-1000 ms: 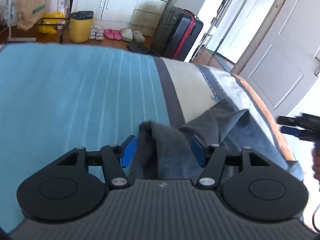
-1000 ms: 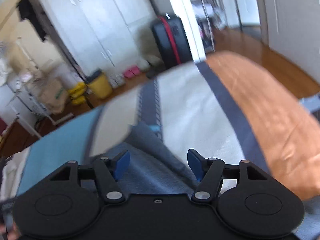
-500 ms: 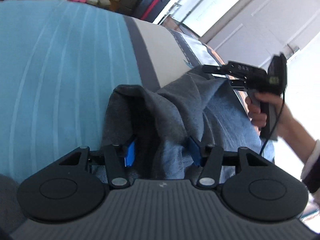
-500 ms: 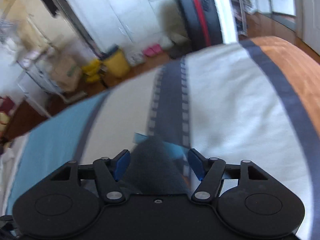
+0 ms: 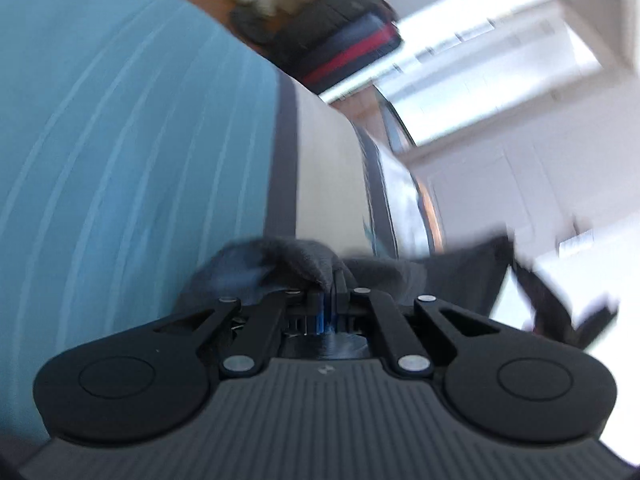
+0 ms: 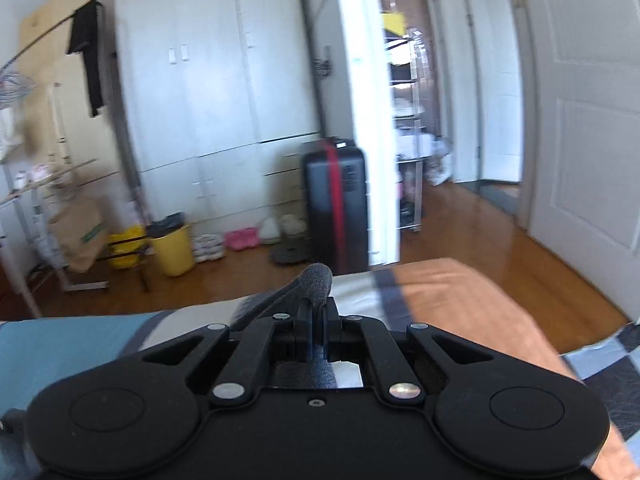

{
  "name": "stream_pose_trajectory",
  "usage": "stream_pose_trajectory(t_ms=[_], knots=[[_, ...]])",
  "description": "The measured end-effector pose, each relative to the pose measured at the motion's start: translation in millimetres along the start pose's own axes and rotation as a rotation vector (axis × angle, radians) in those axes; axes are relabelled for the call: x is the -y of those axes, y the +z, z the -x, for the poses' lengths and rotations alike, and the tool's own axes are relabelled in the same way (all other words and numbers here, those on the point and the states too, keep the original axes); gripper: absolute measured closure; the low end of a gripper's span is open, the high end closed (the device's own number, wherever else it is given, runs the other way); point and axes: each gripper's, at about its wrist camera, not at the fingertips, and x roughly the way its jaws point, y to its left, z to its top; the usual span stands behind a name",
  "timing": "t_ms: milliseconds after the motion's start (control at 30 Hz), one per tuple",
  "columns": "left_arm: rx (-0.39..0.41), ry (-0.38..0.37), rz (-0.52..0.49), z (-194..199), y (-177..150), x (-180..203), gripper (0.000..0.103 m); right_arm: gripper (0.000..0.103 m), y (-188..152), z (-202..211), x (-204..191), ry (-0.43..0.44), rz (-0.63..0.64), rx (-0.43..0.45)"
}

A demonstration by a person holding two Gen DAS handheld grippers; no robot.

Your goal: Fold clothes

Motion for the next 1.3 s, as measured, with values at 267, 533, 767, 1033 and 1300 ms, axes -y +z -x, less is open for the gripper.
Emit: stream_pose_trajectory(t_ms=[267,533,767,1033,1300], knots=[[0.107,0.241,-0.036,-23,10,-10,0.101,0.097,-25,-43,22,-0.058,-0.014,-0.13],[0.15,0.292,-0.008,-18,37,-3,0.1,0.077,-46,-54,27,-0.194,-0.029,-0.126],[0.235,0.214,-0.089,15,29,2,0.074,0.077,-59,-4,59,-0.141,-0.261,-0.19],[0.286,0.377,-0.34,64,10,25,0.055,0.054,-95,105,67,-0.045,-0.367,-0.154],[0.079,0.56,-0.37,136,-45,-10,0.052,0.048,-107,159,78,0.099,-0.375,-0.201]])
